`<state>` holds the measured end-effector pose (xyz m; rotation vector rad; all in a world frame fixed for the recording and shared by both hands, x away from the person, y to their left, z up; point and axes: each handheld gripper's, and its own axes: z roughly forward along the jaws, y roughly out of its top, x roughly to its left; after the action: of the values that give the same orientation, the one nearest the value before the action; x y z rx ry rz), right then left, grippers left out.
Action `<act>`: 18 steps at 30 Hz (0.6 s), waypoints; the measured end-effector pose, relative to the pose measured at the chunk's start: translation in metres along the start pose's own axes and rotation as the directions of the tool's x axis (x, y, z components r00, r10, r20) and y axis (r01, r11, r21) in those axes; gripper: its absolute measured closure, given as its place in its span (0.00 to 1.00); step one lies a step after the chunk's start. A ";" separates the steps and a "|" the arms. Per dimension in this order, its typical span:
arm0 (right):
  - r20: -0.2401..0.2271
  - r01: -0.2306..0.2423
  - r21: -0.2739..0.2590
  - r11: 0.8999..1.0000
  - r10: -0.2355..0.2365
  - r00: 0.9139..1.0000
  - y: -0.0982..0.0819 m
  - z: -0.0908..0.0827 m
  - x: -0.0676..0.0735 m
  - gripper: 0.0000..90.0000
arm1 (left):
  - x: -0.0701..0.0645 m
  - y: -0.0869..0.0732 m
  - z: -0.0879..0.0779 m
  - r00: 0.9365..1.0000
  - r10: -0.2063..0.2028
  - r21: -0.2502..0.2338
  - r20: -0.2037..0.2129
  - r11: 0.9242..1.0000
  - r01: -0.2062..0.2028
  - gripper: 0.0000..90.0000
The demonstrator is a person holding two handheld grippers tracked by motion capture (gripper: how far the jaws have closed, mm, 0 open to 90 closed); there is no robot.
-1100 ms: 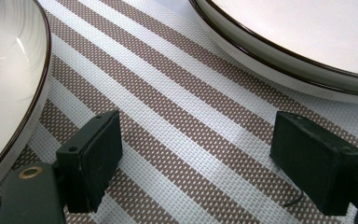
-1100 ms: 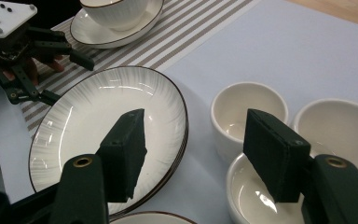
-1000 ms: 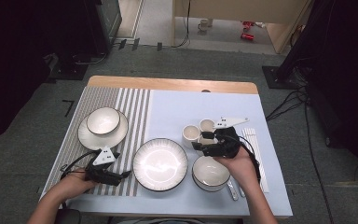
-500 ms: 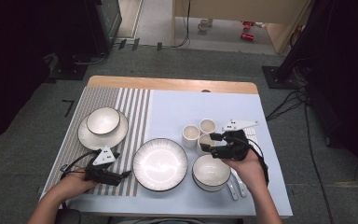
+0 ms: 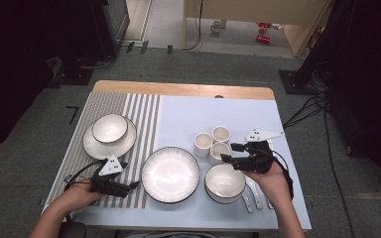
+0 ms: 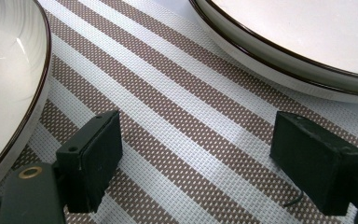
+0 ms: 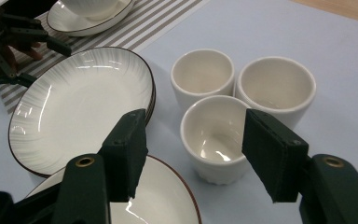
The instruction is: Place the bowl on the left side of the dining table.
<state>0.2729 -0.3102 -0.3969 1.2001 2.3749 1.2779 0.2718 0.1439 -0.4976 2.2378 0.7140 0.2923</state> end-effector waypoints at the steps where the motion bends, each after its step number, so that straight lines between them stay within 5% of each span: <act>1: 0.003 -0.002 -0.002 1.000 0.002 1.000 -0.001 -0.001 -0.001 0.45 | 0.000 0.000 0.000 1.000 0.000 0.000 0.000 1.000 0.000 0.18; 18: 0.042 -0.060 -0.038 0.997 0.061 0.997 -0.023 -0.020 -0.014 0.47 | 0.000 0.000 0.000 1.000 0.001 0.001 0.000 1.000 -0.001 0.18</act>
<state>0.2593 -0.3401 -0.4049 1.2844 2.2915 1.2944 0.2718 0.1439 -0.4975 2.2392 0.7130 0.2928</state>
